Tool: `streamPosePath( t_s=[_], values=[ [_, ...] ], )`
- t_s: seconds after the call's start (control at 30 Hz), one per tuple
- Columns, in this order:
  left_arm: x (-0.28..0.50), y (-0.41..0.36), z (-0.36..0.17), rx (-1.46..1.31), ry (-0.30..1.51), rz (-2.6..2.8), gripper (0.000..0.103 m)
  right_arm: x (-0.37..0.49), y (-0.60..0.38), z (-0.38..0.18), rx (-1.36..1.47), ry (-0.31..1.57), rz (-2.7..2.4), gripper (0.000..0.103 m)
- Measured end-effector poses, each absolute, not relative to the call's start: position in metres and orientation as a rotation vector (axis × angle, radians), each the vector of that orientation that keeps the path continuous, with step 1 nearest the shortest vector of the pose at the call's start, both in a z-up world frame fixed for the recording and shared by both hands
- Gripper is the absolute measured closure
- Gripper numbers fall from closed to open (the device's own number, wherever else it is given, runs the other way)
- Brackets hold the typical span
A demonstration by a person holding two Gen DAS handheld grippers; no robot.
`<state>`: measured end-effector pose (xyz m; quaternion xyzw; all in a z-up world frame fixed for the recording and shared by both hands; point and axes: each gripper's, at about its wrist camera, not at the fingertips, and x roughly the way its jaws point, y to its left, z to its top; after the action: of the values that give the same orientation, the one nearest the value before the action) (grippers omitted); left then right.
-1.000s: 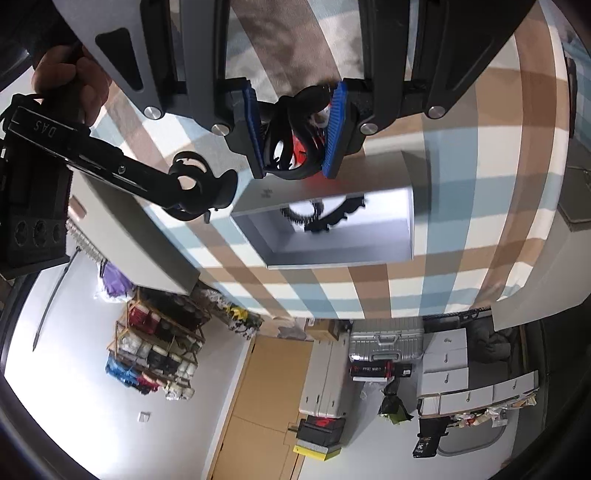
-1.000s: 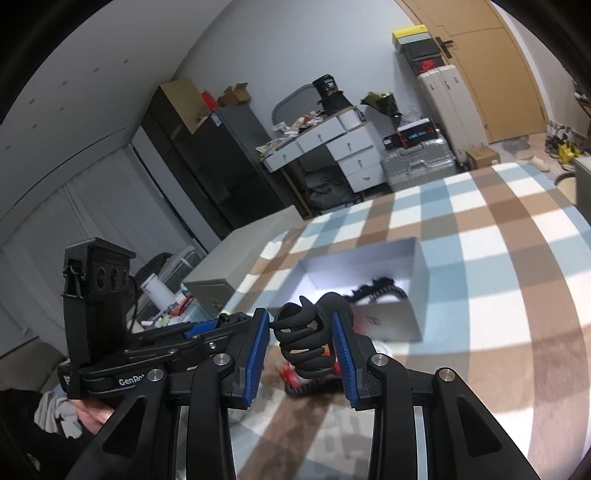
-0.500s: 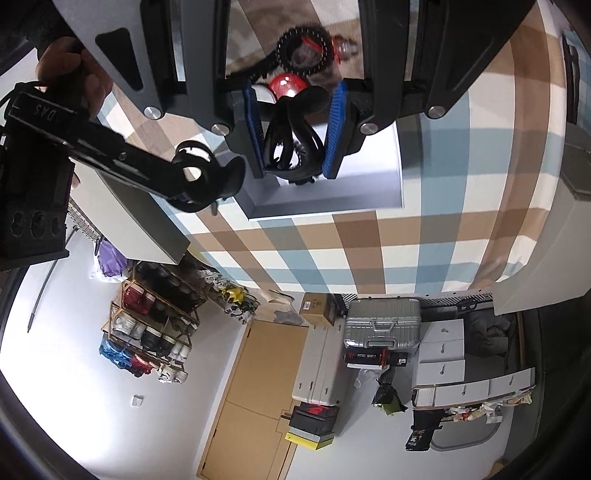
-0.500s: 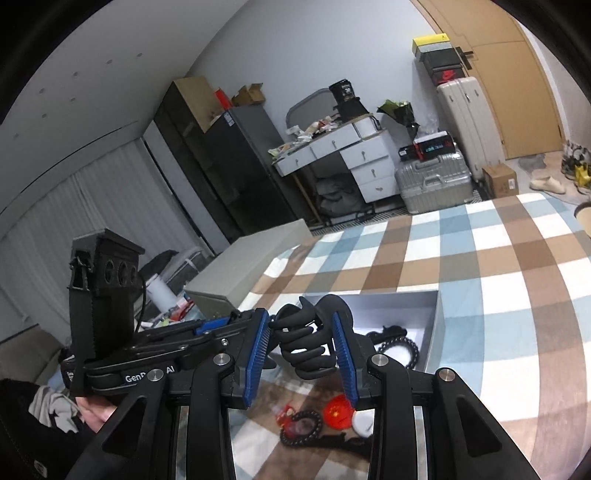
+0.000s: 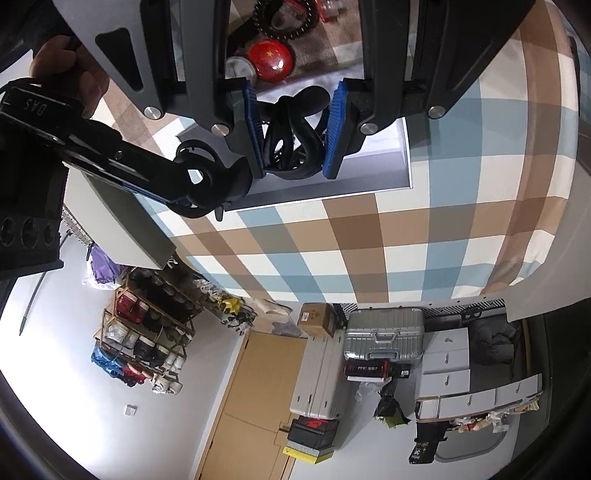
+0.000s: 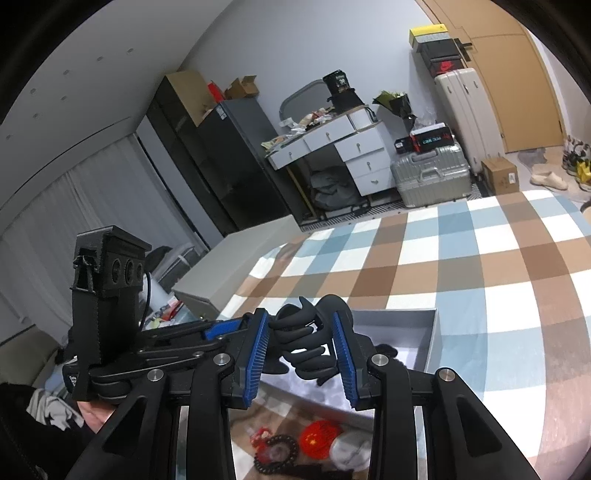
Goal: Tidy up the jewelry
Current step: 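Carry the claw clips in both tools over the box and release them, then withdraw both tools from the box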
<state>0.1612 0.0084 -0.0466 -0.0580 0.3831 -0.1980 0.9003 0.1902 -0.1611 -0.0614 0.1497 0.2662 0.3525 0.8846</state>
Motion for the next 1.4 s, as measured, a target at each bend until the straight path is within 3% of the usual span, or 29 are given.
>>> streamPosePath(
  t_s=[0.7, 0.77, 0.8, 0.9, 1.27, 1.4],
  values=[
    [0.178, 0.006, -0.062, -0.136, 0.878, -0.401, 0.077, 0.217, -0.155, -0.08, 0.316, 0.637, 0.683, 0.066],
    [0.177, 0.005, -0.061, -0.123, 0.872, -0.393, 0.073, 0.217, -0.157, -0.077, 0.326, 0.628, 0.683, 0.062],
    [0.176, 0.005, -0.06, -0.116, 0.87, -0.386, 0.063, 0.215, -0.158, -0.076, 0.33, 0.622, 0.686, 0.06],
    [0.173, 0.009, -0.055, -0.133, 0.848, -0.375, 0.052, 0.21, -0.16, -0.074, 0.334, 0.611, 0.678, 0.056],
    [0.154, 0.014, -0.041, -0.114, 0.804, -0.337, 0.05, 0.18, -0.175, -0.057, 0.338, 0.543, 0.639, 0.03],
    [0.144, 0.016, -0.036, -0.117, 0.786, -0.338, 0.046, 0.168, -0.179, -0.051, 0.339, 0.531, 0.63, 0.027]
  ],
)
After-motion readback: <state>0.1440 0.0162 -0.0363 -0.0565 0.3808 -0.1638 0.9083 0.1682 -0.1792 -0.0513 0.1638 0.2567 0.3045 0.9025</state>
